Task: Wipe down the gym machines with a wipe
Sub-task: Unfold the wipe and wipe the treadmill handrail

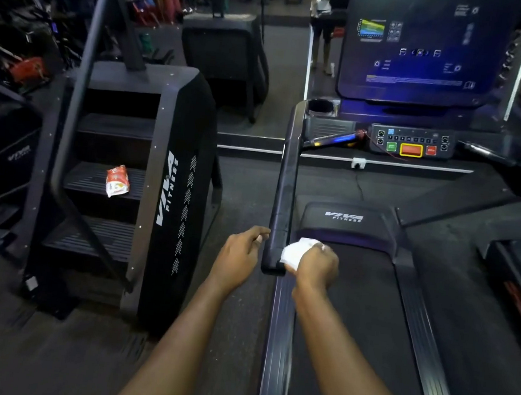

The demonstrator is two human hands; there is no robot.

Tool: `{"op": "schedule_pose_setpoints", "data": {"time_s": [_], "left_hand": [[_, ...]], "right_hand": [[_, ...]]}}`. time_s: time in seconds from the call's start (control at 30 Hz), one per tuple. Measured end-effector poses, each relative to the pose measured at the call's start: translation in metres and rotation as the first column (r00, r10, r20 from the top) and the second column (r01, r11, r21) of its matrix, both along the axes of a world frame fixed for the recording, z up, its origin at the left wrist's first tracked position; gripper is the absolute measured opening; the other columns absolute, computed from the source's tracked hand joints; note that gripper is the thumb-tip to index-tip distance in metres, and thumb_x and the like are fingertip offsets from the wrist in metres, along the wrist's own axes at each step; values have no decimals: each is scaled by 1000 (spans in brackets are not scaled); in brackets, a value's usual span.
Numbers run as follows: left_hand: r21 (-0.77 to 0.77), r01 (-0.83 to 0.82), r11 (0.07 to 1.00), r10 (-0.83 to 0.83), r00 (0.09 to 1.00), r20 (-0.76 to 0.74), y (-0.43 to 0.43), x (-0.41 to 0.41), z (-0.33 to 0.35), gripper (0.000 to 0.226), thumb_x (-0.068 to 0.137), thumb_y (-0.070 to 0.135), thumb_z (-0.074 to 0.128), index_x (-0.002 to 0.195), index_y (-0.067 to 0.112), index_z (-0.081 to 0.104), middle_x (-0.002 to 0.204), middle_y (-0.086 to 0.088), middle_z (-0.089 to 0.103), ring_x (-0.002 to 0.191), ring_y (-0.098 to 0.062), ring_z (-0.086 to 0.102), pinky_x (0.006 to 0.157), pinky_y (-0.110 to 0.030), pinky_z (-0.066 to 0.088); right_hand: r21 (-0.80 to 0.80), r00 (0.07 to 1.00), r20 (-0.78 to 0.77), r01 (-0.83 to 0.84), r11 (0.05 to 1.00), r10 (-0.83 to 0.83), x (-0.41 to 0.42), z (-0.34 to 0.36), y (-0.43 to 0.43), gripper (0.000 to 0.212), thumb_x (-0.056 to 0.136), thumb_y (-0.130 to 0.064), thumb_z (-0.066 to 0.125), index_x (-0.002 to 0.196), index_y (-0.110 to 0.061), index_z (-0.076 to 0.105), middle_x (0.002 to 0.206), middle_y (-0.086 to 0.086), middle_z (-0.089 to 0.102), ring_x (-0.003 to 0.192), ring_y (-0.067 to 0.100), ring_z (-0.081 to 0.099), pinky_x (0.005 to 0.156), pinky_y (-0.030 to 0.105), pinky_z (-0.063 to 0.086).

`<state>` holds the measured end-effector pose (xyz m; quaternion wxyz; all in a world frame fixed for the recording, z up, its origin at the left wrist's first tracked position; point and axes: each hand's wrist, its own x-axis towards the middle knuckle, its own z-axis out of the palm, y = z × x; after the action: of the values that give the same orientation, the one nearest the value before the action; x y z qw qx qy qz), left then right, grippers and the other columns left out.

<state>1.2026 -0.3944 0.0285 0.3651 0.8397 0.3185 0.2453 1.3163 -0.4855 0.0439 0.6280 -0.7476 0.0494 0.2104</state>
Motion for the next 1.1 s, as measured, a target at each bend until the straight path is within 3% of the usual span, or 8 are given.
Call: {"op": "schedule_pose_setpoints", "data": {"time_s": [0.1,0.2,0.33,0.5,0.7,0.9,1.03,1.1], "left_hand": [[7,-14,1000,14,999,32,0,21,18,29,102,10,47,120,19,69,111,4,73,101,-5,66,83,-12,50],[-5,-39,999,39,998,46,4,44,32,27,101,20,47,118,21,69,107,3,73,98,-10,68,86,-31,57],[32,-87,996,85,995,56,13,72,49,25,103,24,47,118,23,67,104,6,72,93,-11,69,82,-42,59],[101,-178,979,170,982,87,20,116,68,24,101,22,47,113,23,69,94,4,73,83,-14,69,76,-42,57],[112,-295,949,289,955,71,25,157,76,22,100,22,49,110,28,68,95,4,74,87,-17,68,78,-41,57],[89,-357,930,354,934,49,44,181,73,20,100,21,50,107,26,69,92,6,73,85,-14,68,78,-43,58],[95,-404,910,401,915,49,69,206,67,19,100,19,52,110,20,69,95,0,73,88,-21,68,78,-42,57],[85,-425,901,422,905,45,93,223,57,19,101,19,52,110,19,69,95,0,73,87,-22,68,77,-42,57]], "right_hand": [[110,998,6,-70,991,70,32,9,6,34,90,-25,47,69,-22,74,87,9,76,82,34,72,77,53,61],[208,988,-21,-143,968,151,62,29,5,32,98,-18,49,74,-19,70,92,16,73,83,38,71,65,59,60],[300,977,-15,-197,933,211,101,52,3,30,104,-11,46,80,-14,64,85,15,68,70,29,67,51,40,57],[354,938,29,-334,874,346,149,67,7,17,100,-18,62,84,-12,66,81,12,68,67,25,67,45,34,56],[257,880,170,-474,842,443,207,76,22,4,95,-5,66,92,-8,66,82,10,68,65,17,63,40,21,48],[128,829,217,-547,827,515,253,64,57,12,93,-10,66,83,-17,66,88,9,72,83,30,70,63,42,59],[79,782,253,-603,794,569,278,56,92,16,94,-9,63,81,-18,65,84,7,70,73,23,66,49,24,48],[61,753,275,-634,771,598,294,48,122,15,94,-10,63,82,-19,66,87,7,72,76,23,68,55,25,49]]}}
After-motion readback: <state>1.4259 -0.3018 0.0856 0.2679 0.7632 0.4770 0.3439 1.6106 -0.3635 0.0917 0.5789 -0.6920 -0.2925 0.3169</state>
